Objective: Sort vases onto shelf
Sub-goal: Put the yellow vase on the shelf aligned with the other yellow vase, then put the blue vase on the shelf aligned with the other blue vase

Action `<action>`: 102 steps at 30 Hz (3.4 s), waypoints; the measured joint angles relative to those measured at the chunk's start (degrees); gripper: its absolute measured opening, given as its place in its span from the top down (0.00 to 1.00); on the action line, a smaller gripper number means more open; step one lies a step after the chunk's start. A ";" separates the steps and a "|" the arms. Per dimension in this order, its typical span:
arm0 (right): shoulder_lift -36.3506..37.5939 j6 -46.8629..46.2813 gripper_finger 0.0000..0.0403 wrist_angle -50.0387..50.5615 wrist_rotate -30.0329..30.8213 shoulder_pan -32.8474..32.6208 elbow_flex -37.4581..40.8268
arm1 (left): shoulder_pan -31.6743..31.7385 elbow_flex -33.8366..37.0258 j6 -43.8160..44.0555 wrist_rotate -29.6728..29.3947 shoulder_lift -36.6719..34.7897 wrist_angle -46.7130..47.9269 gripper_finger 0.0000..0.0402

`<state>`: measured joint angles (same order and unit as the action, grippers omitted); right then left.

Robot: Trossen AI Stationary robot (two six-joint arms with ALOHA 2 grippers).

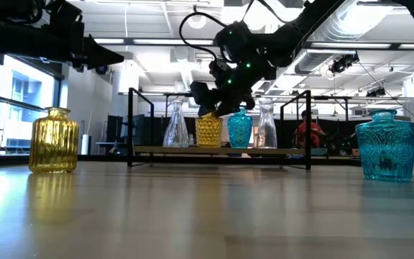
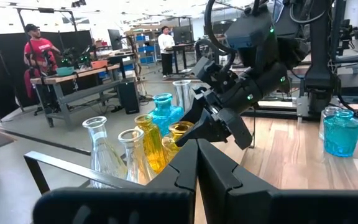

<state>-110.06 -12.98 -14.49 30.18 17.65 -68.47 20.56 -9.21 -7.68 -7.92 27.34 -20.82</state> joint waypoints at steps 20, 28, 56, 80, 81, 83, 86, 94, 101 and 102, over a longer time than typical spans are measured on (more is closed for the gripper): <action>8.43 9.08 0.41 0.98 1.31 -2.57 -0.07 | 0.00 0.00 0.00 -0.01 0.00 0.03 1.00; 14.47 7.82 0.47 15.27 1.39 -5.96 -0.11 | -0.02 0.00 0.00 0.00 0.00 0.03 1.00; -0.55 -3.70 0.99 14.32 -4.97 -3.30 -0.08 | -0.01 0.00 0.02 0.05 0.02 0.10 1.00; -0.35 -1.59 1.00 13.81 -3.61 -1.40 -0.07 | -0.02 0.00 0.00 0.07 0.02 0.11 1.00; -0.26 -1.56 1.00 13.60 -3.61 -1.58 -0.07 | -0.02 0.00 0.00 0.06 0.00 0.11 1.00; -0.22 -1.54 1.00 13.12 -3.59 -1.66 -0.07 | -0.02 0.00 0.00 0.07 0.02 0.16 1.00; -0.22 -1.85 1.00 13.32 -3.59 -1.47 -0.07 | -0.02 0.00 -0.02 0.04 0.00 0.22 1.00; -0.22 -2.23 1.00 12.31 -3.46 -0.74 -0.07 | -0.02 0.00 -0.04 0.04 0.02 0.27 1.00; -0.22 -2.00 1.00 11.63 -3.48 -0.66 -0.07 | -0.01 0.00 -0.04 0.04 0.01 0.27 1.00; -0.22 -2.00 1.00 11.64 -3.50 -0.63 -0.07 | -0.01 0.00 -0.02 0.04 0.01 0.26 1.00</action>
<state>-110.28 -14.98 -2.84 26.68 17.02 -68.53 20.54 -9.21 -7.70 -7.88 27.35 -20.56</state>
